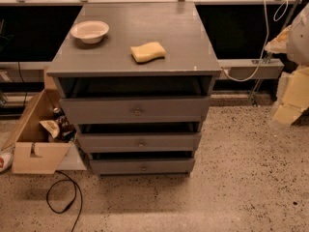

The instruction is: Open middle drawer

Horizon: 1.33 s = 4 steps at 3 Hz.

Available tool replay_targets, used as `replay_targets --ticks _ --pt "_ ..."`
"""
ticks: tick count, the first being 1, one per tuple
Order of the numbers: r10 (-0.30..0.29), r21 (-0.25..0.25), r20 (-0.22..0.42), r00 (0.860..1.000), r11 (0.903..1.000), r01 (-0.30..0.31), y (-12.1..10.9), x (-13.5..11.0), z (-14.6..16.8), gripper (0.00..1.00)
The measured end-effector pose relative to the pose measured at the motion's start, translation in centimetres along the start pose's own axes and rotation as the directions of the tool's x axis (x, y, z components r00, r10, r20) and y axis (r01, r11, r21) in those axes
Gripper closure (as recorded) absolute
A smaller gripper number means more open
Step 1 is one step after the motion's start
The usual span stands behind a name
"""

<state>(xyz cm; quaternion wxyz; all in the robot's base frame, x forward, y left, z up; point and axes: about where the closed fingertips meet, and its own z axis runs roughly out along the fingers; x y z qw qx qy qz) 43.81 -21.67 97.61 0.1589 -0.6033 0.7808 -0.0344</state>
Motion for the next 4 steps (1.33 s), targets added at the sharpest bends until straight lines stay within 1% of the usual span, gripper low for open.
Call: replay_targets --ticks 1,2,3,4 --pt "0.000 0.000 0.000 1.000 1.0000 0.000 0.0 0.0 0.0 0.00" --pt "0.016 -0.033 0.044 0.999 0.9993 -0.015 0.2 0.4 3.2 0.00" --pt "0.065 -0.128 0.156 0.986 0.9907 -0.045 0.7 1.2 11.6 0.00" --pt "0.112 -0.212 0.246 0.963 0.9755 -0.059 1.2 0.9 19.1 0.00"
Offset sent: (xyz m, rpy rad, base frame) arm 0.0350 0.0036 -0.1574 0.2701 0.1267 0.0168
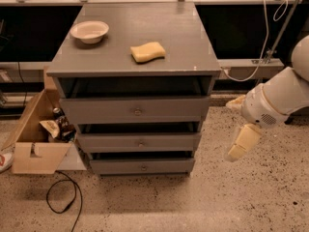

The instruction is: Open middle drawer

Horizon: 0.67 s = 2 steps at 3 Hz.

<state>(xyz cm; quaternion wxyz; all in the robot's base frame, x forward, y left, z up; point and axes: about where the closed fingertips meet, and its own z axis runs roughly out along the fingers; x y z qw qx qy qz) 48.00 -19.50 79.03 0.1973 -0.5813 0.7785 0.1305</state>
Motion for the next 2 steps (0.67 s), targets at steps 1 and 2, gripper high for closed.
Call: replay_targets --ticks 1,2 --pt "0.000 0.000 0.000 1.000 1.0000 0.000 0.0 0.0 0.0 0.00" --pt "-0.027 -0.083 -0.001 1.000 0.9962 0.027 0.5 1.3 7.4 0.00"
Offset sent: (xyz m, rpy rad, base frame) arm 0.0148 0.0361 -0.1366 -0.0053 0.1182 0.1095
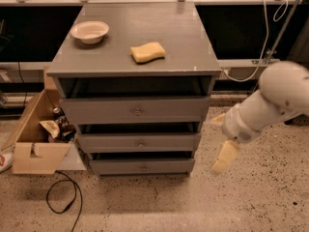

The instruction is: Open middle drawer

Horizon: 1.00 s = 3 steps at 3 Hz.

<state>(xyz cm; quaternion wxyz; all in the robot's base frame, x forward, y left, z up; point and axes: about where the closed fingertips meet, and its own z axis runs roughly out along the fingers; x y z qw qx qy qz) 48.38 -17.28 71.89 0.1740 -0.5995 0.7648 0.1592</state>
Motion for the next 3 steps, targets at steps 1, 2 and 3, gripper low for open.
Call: replay_targets --ticks 1,2,3 --pt "-0.064 -0.059 0.044 0.997 0.9960 0.066 -0.1 0.6 7.5 0.00" --pt "-0.123 -0.083 0.112 0.986 0.9878 0.132 -0.3 0.2 14.1 0.00" --pt "-0.149 -0.025 0.218 0.965 0.9872 0.158 -2.6 -1.2 19.1 0.00"
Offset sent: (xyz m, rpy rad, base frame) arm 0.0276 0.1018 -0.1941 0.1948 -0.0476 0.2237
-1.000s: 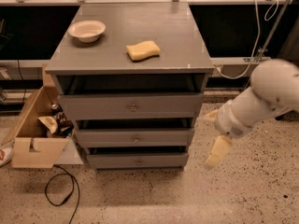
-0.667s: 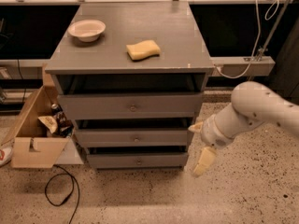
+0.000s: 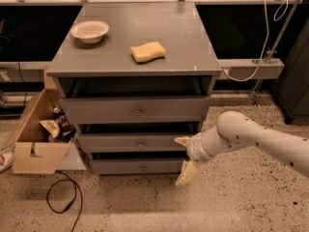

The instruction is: Open middle drawer

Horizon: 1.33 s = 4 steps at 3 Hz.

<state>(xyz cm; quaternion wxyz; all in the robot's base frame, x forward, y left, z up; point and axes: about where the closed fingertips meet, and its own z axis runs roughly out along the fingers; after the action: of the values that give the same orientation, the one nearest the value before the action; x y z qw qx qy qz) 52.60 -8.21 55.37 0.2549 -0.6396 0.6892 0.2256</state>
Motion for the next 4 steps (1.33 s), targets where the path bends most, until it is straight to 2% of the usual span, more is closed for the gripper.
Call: replay_targets --ticks 2,3,4 --pt "-0.008 -0.012 -0.002 1.000 0.9999 0.008 -0.4 0.8 1.6 0.00" --pt "-0.098 -0.008 -0.059 0.993 0.9952 0.097 -2.4 2.7 5.4 0.00" --pt "-0.202 0.011 -0.132 0.971 0.9787 0.205 -5.6 3.6 7.9 0.00"
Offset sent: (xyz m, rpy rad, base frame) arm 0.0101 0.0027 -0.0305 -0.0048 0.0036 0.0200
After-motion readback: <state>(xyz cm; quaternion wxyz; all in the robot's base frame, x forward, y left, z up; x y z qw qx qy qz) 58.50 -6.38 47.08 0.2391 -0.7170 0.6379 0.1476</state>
